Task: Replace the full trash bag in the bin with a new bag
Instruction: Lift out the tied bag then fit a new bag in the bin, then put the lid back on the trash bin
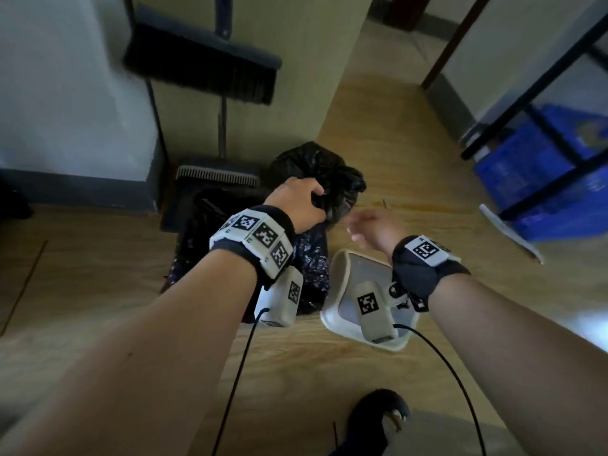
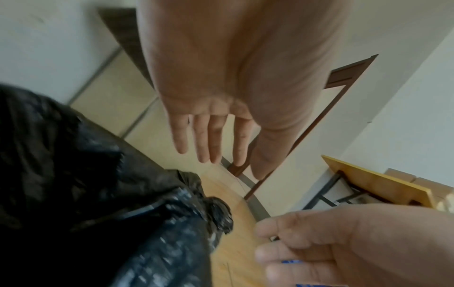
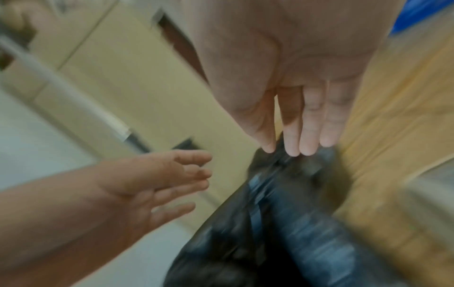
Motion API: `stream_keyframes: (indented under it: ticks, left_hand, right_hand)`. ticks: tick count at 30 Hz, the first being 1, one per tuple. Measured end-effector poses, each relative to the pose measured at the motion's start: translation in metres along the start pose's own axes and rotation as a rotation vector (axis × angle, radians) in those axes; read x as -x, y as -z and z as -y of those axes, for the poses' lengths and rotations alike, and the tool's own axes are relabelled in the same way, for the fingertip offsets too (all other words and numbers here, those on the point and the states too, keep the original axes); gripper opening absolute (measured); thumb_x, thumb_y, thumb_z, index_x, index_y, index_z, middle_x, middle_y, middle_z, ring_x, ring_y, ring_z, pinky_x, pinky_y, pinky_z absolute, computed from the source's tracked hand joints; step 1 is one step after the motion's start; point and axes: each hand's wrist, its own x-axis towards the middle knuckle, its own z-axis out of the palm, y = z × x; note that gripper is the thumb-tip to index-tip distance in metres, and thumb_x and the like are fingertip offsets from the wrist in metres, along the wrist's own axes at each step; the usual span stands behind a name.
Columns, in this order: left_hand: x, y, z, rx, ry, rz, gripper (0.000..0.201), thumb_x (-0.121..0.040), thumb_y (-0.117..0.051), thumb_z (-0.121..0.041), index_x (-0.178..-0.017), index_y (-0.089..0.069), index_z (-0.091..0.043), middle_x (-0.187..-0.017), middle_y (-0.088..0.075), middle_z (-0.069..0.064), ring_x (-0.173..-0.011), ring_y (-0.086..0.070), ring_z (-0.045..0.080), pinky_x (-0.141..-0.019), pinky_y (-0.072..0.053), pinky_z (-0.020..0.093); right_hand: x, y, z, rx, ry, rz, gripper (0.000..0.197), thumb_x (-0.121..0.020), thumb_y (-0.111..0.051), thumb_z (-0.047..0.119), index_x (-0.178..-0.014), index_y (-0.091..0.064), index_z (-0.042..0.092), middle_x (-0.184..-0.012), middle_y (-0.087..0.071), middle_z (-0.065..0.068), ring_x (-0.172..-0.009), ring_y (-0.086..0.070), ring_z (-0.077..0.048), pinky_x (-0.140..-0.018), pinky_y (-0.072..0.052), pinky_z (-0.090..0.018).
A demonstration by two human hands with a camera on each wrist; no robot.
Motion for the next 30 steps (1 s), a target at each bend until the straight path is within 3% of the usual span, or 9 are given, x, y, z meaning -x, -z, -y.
stream_keyframes:
  ticks: [2,6,9,12,14,17,20,25,30]
  left_hand:
    - [-0.008,-0.021,-0.018,0.032,-0.013,0.032,0.049,-0.088,-0.060,-0.023,-0.135,-0.048,-0.020,-0.136,-0.049,0.007,-0.120,-0.052,0.023,-0.091,-0.043,0.029]
    - [-0.028,-0.064,-0.040,0.023,-0.030,0.086,0.049,-0.087,-0.058,-0.022,-0.135,-0.048,-0.020,-0.139,-0.046,0.006,-0.122,-0.050,0.023,-0.091,-0.042,0.028]
    - [-0.044,-0.100,-0.055,0.000,-0.027,0.114,0.048,-0.086,-0.055,-0.020,-0.133,-0.048,-0.022,-0.141,-0.044,0.006,-0.124,-0.048,0.022,-0.096,-0.042,0.029]
    - [-0.058,-0.138,-0.066,-0.032,-0.012,0.171,0.049,-0.087,-0.055,-0.020,-0.135,-0.045,-0.022,-0.142,-0.044,0.005,-0.127,-0.047,0.023,-0.100,-0.041,0.032]
    - [-0.068,-0.161,-0.065,-0.045,0.032,0.196,0.049,-0.088,-0.055,-0.022,-0.136,-0.043,-0.023,-0.142,-0.045,0.004,-0.126,-0.048,0.024,-0.098,-0.040,0.033]
    - [-0.083,-0.191,-0.056,-0.049,0.121,0.226,0.054,-0.088,-0.055,-0.024,-0.139,-0.037,-0.022,-0.142,-0.042,0.007,-0.126,-0.047,0.027,-0.095,-0.041,0.033]
    - [-0.093,-0.213,-0.042,0.001,0.243,0.248,0.061,-0.086,-0.057,-0.022,-0.142,-0.032,-0.022,-0.141,-0.038,0.010,-0.124,-0.047,0.031,-0.095,-0.041,0.034]
    - [-0.106,-0.239,-0.014,0.041,0.404,0.220,0.073,-0.081,-0.061,-0.023,-0.144,-0.025,-0.020,-0.146,-0.033,0.014,-0.131,-0.039,0.034,-0.108,-0.036,0.043]
    - [-0.113,-0.258,0.002,0.065,0.547,0.259,0.080,-0.083,-0.062,-0.024,-0.147,-0.017,-0.009,-0.145,-0.034,0.020,-0.133,-0.037,0.036,-0.109,-0.034,0.043]
  right_hand:
    - [0.000,0.023,-0.023,0.011,-0.035,-0.026,0.016,-0.087,-0.057,0.015,-0.082,-0.071,0.018,-0.093,-0.068,-0.016,-0.082,-0.060,-0.026,-0.073,-0.049,-0.040]
    - [-0.003,0.057,-0.067,0.001,-0.078,-0.096,0.021,-0.086,-0.055,0.010,-0.096,-0.071,0.020,-0.102,-0.067,-0.007,-0.099,-0.063,-0.030,-0.095,-0.051,-0.046]
    - [-0.012,0.073,-0.105,-0.052,-0.135,-0.139,0.027,-0.087,-0.054,0.009,-0.108,-0.070,0.013,-0.115,-0.067,-0.010,-0.109,-0.061,-0.029,-0.098,-0.049,-0.046]
    - [-0.026,0.079,-0.144,-0.045,-0.214,-0.176,0.026,-0.087,-0.054,0.011,-0.106,-0.072,0.013,-0.114,-0.069,-0.010,-0.107,-0.062,-0.029,-0.093,-0.052,-0.039]
    - [-0.036,0.080,-0.165,-0.008,-0.266,-0.181,0.024,-0.089,-0.054,0.012,-0.104,-0.073,0.013,-0.116,-0.069,-0.010,-0.108,-0.061,-0.028,-0.088,-0.051,-0.034]
    - [-0.052,0.079,-0.193,0.040,-0.335,-0.146,0.030,-0.090,-0.052,0.011,-0.115,-0.068,0.007,-0.124,-0.064,-0.013,-0.115,-0.058,-0.030,-0.098,-0.048,-0.038]
    - [-0.065,0.074,-0.217,0.029,-0.407,-0.146,0.043,-0.087,-0.054,0.010,-0.129,-0.057,0.013,-0.127,-0.062,-0.011,-0.113,-0.058,-0.028,-0.086,-0.046,-0.030]
    - [-0.086,0.059,-0.249,0.032,-0.522,-0.106,0.060,-0.086,-0.056,0.014,-0.143,-0.037,0.014,-0.133,-0.056,-0.015,-0.120,-0.054,-0.033,-0.092,-0.046,-0.039]
    - [-0.095,0.048,-0.266,0.065,-0.524,-0.044,0.049,-0.088,-0.052,0.014,-0.137,-0.045,0.011,-0.127,-0.059,-0.018,-0.115,-0.056,-0.035,-0.091,-0.046,-0.041]
